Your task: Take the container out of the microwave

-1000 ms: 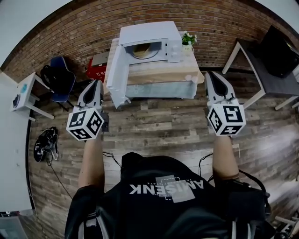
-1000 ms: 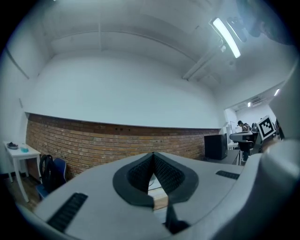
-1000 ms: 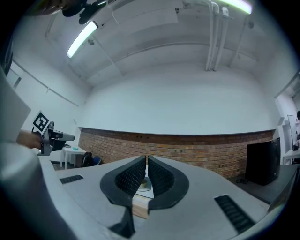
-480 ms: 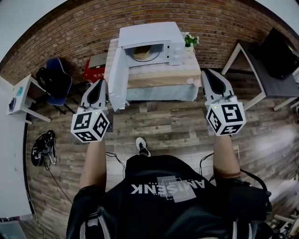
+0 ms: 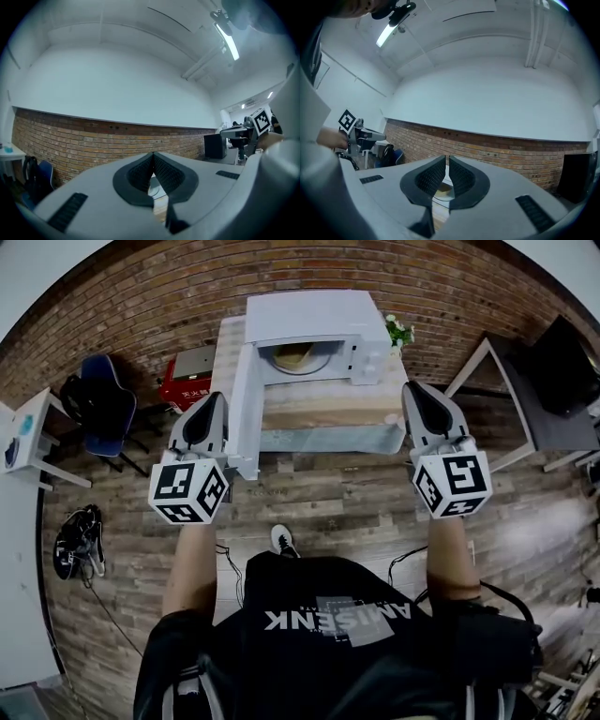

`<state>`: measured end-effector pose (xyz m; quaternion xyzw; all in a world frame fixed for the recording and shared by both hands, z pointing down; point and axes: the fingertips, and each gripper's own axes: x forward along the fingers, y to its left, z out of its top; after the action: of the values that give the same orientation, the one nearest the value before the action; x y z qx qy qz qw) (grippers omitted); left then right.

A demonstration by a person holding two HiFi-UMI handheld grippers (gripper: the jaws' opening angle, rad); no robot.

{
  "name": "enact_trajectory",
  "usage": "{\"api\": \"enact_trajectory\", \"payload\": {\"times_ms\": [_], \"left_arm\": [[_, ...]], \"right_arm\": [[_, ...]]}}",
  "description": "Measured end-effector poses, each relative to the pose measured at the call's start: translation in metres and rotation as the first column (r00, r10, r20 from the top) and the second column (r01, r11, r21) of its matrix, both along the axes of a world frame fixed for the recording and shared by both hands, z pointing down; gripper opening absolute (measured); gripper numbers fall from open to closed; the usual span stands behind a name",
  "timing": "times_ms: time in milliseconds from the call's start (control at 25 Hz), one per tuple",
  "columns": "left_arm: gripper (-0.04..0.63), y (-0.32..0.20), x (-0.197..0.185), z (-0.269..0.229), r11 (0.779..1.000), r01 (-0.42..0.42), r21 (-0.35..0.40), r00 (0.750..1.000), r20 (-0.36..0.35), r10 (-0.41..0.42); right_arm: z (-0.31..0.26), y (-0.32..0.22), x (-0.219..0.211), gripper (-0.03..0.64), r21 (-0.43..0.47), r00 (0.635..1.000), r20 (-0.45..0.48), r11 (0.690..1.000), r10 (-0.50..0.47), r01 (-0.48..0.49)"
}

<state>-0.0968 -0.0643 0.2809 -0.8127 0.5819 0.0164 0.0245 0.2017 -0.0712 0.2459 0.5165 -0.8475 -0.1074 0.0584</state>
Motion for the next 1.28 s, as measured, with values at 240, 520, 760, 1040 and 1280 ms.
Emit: {"api": "enact_trajectory", "payload": {"times_ms": [240, 520, 760, 1040, 1280], "left_arm": [[0.011, -0.038, -0.019, 0.005, 1.000, -0.016, 0.017, 0.998, 0.053, 0.015], [0.011, -0.082, -0.051, 0.006, 0.999, -0.047, 0.008, 0.998, 0.039, 0.047], [0.011, -0.111, -0.075, 0.013, 0.996, -0.091, 0.013, 0.996, 0.011, 0.091], [0.011, -0.137, -0.093, 0.023, 0.990, -0.144, 0.008, 0.988, -0.054, 0.144], [0.011, -0.157, -0.097, 0.030, 0.988, -0.154, 0.007, 0.986, -0.062, 0.154]], "right_arm": [[0.005, -0.050, -0.022, 0.044, -0.019, 1.000, -0.003, 0.999, 0.029, -0.029], [0.001, -0.090, -0.049, 0.044, -0.023, 0.998, -0.023, 0.998, 0.057, -0.057], [-0.002, -0.119, -0.077, 0.044, -0.003, 0.995, -0.028, 0.995, 0.097, -0.097], [-0.009, -0.136, -0.103, 0.043, 0.018, 0.992, -0.037, 0.993, 0.118, -0.118], [-0.003, -0.156, -0.116, 0.044, 0.010, 0.992, -0.060, 0.994, 0.110, -0.109]]}}
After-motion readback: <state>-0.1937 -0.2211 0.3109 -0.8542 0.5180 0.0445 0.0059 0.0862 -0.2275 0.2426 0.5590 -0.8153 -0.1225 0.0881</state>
